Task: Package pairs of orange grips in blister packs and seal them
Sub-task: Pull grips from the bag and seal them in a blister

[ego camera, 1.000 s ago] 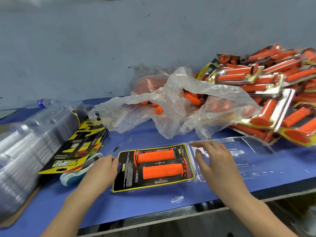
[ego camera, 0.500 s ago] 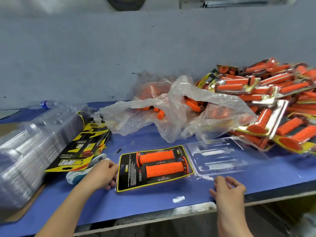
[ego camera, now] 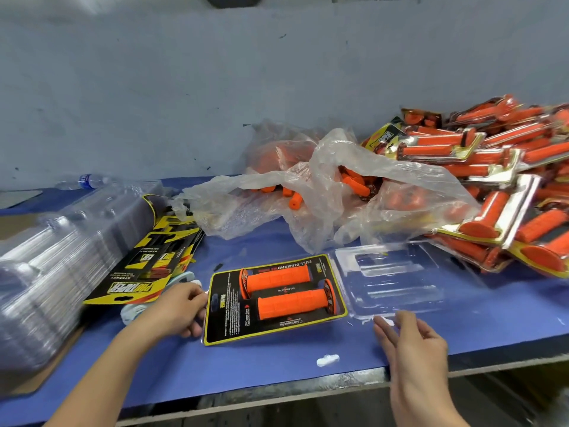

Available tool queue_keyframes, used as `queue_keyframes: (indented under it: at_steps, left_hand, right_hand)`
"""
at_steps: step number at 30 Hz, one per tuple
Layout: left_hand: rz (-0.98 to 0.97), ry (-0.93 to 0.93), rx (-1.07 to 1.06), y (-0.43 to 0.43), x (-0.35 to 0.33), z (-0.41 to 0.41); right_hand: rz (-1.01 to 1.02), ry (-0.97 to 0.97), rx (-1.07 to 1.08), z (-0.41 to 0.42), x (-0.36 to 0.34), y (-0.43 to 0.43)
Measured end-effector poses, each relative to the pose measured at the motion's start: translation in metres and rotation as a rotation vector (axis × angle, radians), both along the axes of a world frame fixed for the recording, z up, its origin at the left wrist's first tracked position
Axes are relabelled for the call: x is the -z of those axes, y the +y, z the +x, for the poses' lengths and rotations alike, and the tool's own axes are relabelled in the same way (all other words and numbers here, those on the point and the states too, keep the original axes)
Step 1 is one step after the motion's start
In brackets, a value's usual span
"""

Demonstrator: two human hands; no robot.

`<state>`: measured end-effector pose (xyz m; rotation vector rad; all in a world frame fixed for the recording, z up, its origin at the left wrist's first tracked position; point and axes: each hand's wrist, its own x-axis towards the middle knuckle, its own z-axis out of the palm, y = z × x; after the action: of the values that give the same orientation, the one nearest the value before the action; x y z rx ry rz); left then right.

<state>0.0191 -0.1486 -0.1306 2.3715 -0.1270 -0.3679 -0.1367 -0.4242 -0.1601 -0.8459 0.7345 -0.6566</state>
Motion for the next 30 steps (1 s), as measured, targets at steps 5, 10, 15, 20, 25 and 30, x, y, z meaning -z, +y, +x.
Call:
queue_keyframes:
  at_steps: [5,10,15,20,25,30]
  left_hand:
    - [0.010,0.000,-0.021,0.005,0.000,0.001]
    - [-0.013,-0.019,-0.011,0.005,0.001,0.003]
    - [-0.021,-0.058,0.004,0.002,0.006,0.002]
    - [-0.061,-0.093,-0.002,0.005,0.009,0.001]
    - [-0.255,-0.045,-0.150,0.003,0.005,0.000]
    - [0.046,-0.917,-0.069,-0.021,-0.009,-0.027]
  right_hand:
    - [-0.040,0.073,-0.251,-0.008,-0.004,0.005]
    - [-0.404,0.048,-0.184,-0.010,-0.001,0.021]
    - [-1.360,0.071,-0.112,-0.009,0.008,0.028]
    - [-2.148,0.169,-0.190,0.003,0.003,0.011]
    - [-2.492,0.179,-0.228,0.014,-0.002,-0.017]
    - [-2.607,0.043,-0.226,0.035,-0.003,-0.030]
